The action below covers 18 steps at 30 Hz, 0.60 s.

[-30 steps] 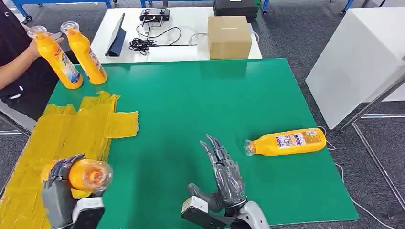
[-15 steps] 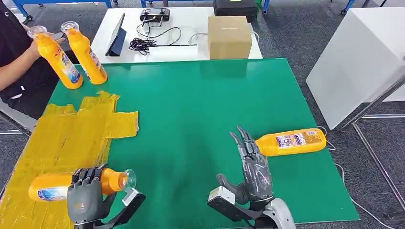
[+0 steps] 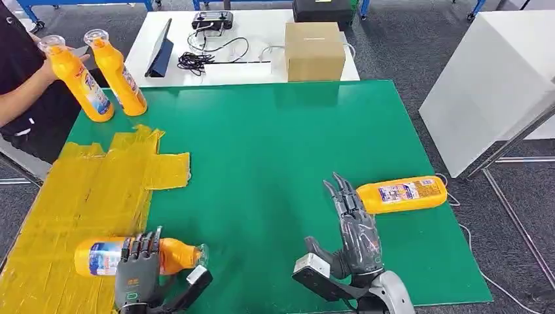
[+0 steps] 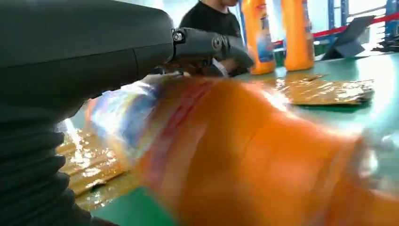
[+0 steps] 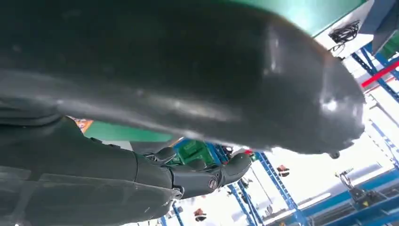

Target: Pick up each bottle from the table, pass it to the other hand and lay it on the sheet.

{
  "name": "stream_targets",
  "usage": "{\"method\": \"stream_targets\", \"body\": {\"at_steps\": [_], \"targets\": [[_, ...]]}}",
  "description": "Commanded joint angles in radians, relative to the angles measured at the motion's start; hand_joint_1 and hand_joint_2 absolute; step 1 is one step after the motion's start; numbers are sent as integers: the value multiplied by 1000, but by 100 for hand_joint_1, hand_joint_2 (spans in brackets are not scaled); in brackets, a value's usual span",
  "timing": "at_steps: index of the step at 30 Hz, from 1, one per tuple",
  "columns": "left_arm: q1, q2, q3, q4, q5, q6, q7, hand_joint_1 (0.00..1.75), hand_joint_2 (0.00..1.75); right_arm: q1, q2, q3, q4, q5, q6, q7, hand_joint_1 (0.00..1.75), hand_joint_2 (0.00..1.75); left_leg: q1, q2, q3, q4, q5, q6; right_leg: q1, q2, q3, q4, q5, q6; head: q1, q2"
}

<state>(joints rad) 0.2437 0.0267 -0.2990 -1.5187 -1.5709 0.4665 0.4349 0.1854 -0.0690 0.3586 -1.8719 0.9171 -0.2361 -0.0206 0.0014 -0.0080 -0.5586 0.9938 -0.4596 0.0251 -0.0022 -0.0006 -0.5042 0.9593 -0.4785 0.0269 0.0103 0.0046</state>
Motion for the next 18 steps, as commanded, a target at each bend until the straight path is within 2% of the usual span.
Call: {"method": "stream_targets", "body": {"at_steps": [1, 4, 5, 6, 7, 10, 12, 14, 15, 16, 18], "targets": [[-27, 88, -66, 24, 0, 48, 19, 0, 0, -2, 9, -29, 26, -2, 4, -1, 0, 0, 1, 1, 4, -1, 0, -2, 1, 1, 4, -2, 0, 0, 0, 0], [-30, 102, -68, 2, 0, 63, 61, 0, 0, 1, 10, -29, 24, -2, 1, 0, 0, 0, 1, 0, 2, -1, 0, -1, 1, -1, 2, -1, 0, 0, 0, 0], [-23, 82, -56, -7, 0, 91, 58, 0, 0, 2, 10, -28, 24, -1, 1, 1, 0, 0, 1, 0, 1, 0, 0, -1, 1, -1, 1, -1, 0, 0, 0, 0], [13, -12, 38, -29, 0, 188, -35, 0, 0, 7, 7, -26, 20, 4, -7, 3, 0, 0, 1, 0, 2, -1, 0, -1, 1, -1, 3, -1, 0, 0, 0, 0], [22, -34, 69, -33, 0, 194, -75, 0, 0, 9, 5, -25, 18, 7, -9, 5, 0, 0, 1, 0, 1, 0, 0, -1, 1, 0, 1, -1, 0, 0, 0, 0], [28, -45, 83, -40, 0, 190, -94, 0, 0, 10, 4, -25, 17, 8, -9, 6, 0, 0, 1, 0, 2, 0, 0, -1, 1, 0, 2, -1, 0, 0, 0, 0], [38, -82, 134, -56, 0, 176, -157, 0, 0, 14, 2, -24, 15, 9, -14, 7, 0, 0, 1, 1, 2, 0, 0, -1, 1, 0, 2, -1, 0, 0, 0, 0], [67, -228, 290, -196, 227, 232, -440, 0, 0, 31, -8, -28, 3, 22, -38, 15, 0, 0, 1, 1, 1, 0, -1, 0, 1, 0, 1, -1, 0, 0, 0, 0], [75, -359, 432, -230, 445, 232, -701, 0, 0, 55, -22, -34, -13, 45, -56, 30, 0, 0, 1, 1, 1, 1, -1, 0, 1, 1, 2, -1, 0, 1, 0, 0], [87, -364, 427, -254, 617, 222, -773, 0, 0, 82, -32, -45, -30, 77, -72, 49, 0, 175, 1, 1, -2, 3, -1, 0, 1, 1, -1, 1, 0, 1, 0, 0], [104, -368, 444, -319, 708, 167, -792, 0, 0, 125, -49, -61, -59, 96, -91, 62, 0, 175, 2, -1, -2, 3, -1, 0, 2, -1, -1, 0, 0, 1, 0, 0]]}}
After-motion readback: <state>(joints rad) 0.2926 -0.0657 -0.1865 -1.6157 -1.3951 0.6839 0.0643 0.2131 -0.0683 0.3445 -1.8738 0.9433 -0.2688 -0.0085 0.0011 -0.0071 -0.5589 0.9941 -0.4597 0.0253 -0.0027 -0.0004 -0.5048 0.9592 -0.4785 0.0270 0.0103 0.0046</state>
